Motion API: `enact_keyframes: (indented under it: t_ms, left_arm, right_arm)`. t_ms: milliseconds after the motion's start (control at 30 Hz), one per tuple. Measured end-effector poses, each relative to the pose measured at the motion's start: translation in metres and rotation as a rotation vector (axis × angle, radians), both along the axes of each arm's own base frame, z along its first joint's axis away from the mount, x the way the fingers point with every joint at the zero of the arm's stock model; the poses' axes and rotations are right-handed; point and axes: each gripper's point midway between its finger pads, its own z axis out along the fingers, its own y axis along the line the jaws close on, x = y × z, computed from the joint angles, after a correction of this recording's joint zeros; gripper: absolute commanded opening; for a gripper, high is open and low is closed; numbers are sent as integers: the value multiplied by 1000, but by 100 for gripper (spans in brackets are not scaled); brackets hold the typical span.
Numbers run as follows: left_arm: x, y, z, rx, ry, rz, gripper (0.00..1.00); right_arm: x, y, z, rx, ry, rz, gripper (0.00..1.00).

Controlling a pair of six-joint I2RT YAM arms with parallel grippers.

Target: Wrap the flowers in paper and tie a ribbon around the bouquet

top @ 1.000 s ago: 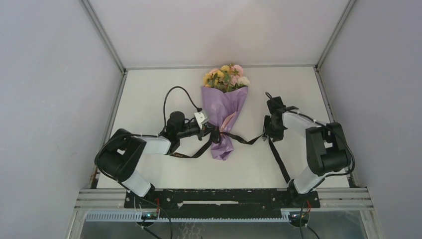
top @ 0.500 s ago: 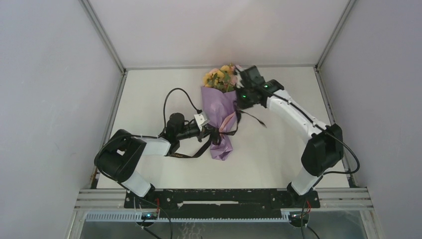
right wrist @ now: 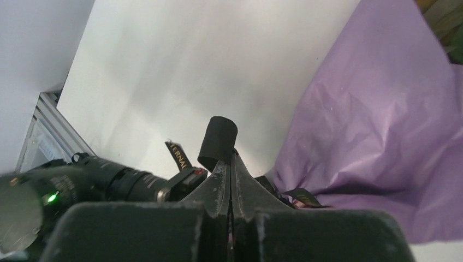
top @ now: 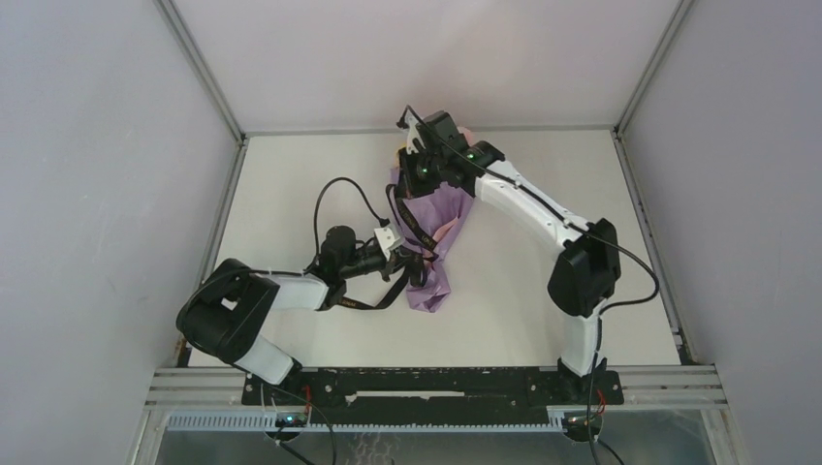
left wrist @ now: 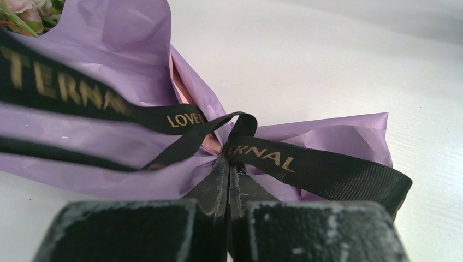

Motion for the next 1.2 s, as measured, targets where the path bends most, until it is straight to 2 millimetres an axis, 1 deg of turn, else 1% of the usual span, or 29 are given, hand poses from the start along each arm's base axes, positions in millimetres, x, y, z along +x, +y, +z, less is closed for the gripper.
enact_keyframes:
  t_ms: [33,67,133,167,200,233,300,333,433,500,567,633,667,700,733,800,900,967,1067,1133,1167,1200]
  left_arm:
    - [0,0,0,0,0,0,0]
    - [0,0,-1,1,1,0,0]
    - [0,0,-1,1,1,1,0]
    - [0,0,0,0,-1,2,0]
    - [0,0,0,0,-2,3,0]
    - [1,1,0,-1,-3,5,0]
    - [1,1,0,0,-4,9,0]
    - [1,1,0,0,-4,9,0]
    - [2,1,1,0,-7,15,0]
    - [3,1,1,-1,-11,18,0]
    - [4,1,1,-1,-11,22,0]
    - [4,2,1,0,-12,24,0]
    - [4,2,1,-1,-12,24,0]
    - [4,2,1,-1,-12,24,0]
    - [4,2,1,-1,-12,25,0]
    - [4,2,1,-1,-12,25,0]
    - [4,2,1,0,-12,25,0]
    - [5,2,1,0,-12,28,0]
    - [4,2,1,0,-13,27,0]
    - [4,1,1,0,-13,27,0]
    - [4,2,1,0,-13,28,0]
    - [5,2,1,0,-13,29,0]
  right_arm:
    - [3,3,-9,1,24,-5,7]
    - [4,6,-18,3,49,-4,17]
    - [6,11,-31,6,91,-1,45]
    - [7,14,-36,6,108,4,52]
    - [8,16,-39,6,118,13,56]
    - [9,17,-41,-1,121,19,58]
    - [10,11,-43,-18,125,27,62]
    - [8,8,-40,-25,120,38,64]
    - [2,-10,-36,-37,96,56,66]
    - [-16,-35,-39,-37,97,59,67]
    - [-43,-59,-46,-28,111,64,68]
    - [-63,-75,-54,-20,115,69,72]
    - [-75,-78,-60,-17,111,87,76]
    - [-86,-76,-65,-15,113,110,80]
    - [-95,-70,-70,-14,114,141,83]
    - [-105,-55,-79,-13,114,186,88]
    - [-110,-38,-95,-20,122,226,87]
    - [-106,-36,-104,-34,128,213,84]
    - [-101,-36,-113,-54,130,198,72]
    - [-100,-35,-118,-59,134,196,60]
    - [-100,-35,-120,-61,137,198,53]
    - [-101,-34,-122,-62,145,199,42]
